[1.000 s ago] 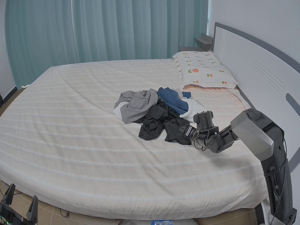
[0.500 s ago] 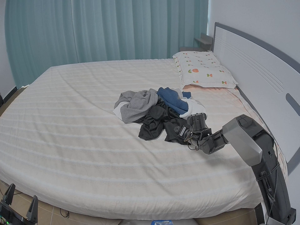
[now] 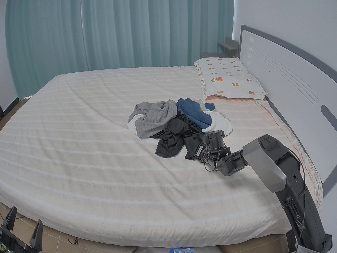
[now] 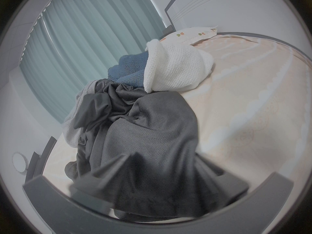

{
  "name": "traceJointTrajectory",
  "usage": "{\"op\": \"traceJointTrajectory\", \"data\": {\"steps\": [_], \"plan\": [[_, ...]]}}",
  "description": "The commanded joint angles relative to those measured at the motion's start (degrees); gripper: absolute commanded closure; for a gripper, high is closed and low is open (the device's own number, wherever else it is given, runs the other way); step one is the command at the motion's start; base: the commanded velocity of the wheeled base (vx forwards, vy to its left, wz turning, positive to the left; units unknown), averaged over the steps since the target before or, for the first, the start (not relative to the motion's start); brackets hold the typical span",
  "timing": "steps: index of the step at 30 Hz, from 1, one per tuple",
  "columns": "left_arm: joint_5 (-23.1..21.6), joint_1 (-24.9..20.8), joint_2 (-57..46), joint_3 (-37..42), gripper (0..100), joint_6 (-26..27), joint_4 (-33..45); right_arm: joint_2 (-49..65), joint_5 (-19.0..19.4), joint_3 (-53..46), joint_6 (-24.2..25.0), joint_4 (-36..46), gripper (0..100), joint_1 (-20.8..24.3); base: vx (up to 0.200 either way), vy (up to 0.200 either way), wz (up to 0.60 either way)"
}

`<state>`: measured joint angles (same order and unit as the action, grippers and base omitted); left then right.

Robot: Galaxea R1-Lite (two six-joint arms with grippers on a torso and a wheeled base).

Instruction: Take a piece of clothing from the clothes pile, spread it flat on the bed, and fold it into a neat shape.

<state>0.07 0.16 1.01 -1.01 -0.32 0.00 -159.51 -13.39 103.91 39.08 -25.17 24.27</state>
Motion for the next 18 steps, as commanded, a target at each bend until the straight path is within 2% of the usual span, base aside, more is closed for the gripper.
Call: {"op": "traceJointTrajectory", "data": {"steps": [1,14,18], "plan": [[0.0,0.0,-0.7,0.9,0,0.0,0.0,1.2,-0.7,-1.1,-0.6,-0.1,100,-0.2,0.0,0.0,0.0],[0.0,0.0,-0.7,0.9,0,0.0,0.0,12.0,-1.0,-16.0,-1.5,-3.7,100,-1.4,0.0,0.0,0.0],[0.0,0.0,-0.7,0.9,0,0.0,0.0,21.8,2.0,-31.2,-1.1,-12.4,100,-1.2,0.0,0.0,0.0]]}}
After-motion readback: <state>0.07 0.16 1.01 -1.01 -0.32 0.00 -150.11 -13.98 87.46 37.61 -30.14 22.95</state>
